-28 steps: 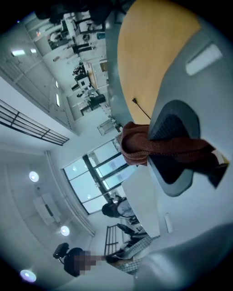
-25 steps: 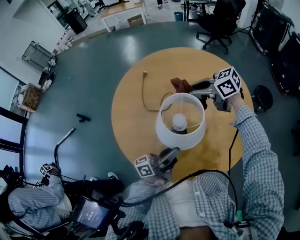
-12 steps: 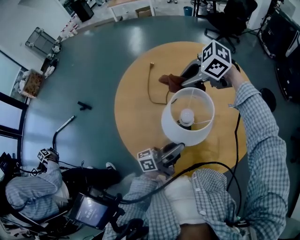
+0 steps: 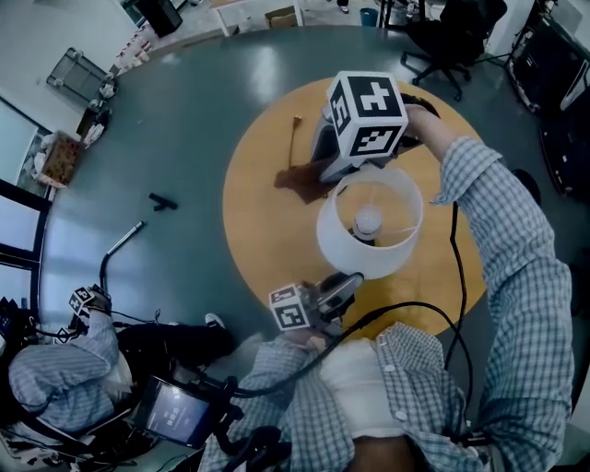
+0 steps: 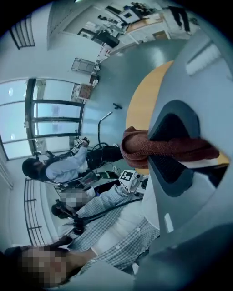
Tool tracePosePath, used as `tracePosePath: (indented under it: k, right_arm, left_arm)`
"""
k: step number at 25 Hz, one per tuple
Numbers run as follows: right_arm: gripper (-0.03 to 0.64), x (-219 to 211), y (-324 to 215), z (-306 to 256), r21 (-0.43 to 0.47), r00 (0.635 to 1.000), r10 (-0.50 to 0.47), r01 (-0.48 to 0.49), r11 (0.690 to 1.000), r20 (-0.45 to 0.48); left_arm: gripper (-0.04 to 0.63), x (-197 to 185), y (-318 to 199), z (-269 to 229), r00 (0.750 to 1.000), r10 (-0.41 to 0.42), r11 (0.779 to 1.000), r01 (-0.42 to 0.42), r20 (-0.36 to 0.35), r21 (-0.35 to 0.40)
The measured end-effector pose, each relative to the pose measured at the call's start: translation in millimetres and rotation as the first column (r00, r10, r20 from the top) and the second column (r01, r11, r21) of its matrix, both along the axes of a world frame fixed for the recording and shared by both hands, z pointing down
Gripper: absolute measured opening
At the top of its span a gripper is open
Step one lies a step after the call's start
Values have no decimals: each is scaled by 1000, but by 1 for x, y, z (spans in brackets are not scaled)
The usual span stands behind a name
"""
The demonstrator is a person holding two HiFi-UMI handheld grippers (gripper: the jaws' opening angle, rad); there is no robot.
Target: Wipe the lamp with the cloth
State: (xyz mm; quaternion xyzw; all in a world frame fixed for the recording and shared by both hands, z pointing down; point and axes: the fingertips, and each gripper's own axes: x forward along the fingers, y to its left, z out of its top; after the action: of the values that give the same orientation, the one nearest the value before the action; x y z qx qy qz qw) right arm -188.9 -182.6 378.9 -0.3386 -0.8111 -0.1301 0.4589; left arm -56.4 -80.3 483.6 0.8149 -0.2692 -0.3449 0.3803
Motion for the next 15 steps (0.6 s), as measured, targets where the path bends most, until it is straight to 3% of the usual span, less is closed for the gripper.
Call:
tracePosePath:
  k: [2,5,7,12,15]
  right_arm:
    - [100,-2,20,-2,86,996,-84,85,993,-10]
    - [101,-1,48,-3,227,978,-206,208,951,-34]
    - [100,1,67,-3,308,958,-283,284,908,-48]
    - [101,15,103,4,492,894,-439,423,761,-90]
    - [101,30,129,7,527,871,-486,446,723,-70]
  left_arm:
    - [106,-1,0,0,1000,2,1000,-2,3,1]
    - [106,-2,-2,0,1000,4,1000,-4,0,-1]
    - [106,-4,-5,0,1000,4,1000,-4,-3,-3]
    - [106,-9,-10,1,1000,10,1000,-10,4,-5]
    - [106,-11,-11,6,1000,14,1000,-14,15,-15]
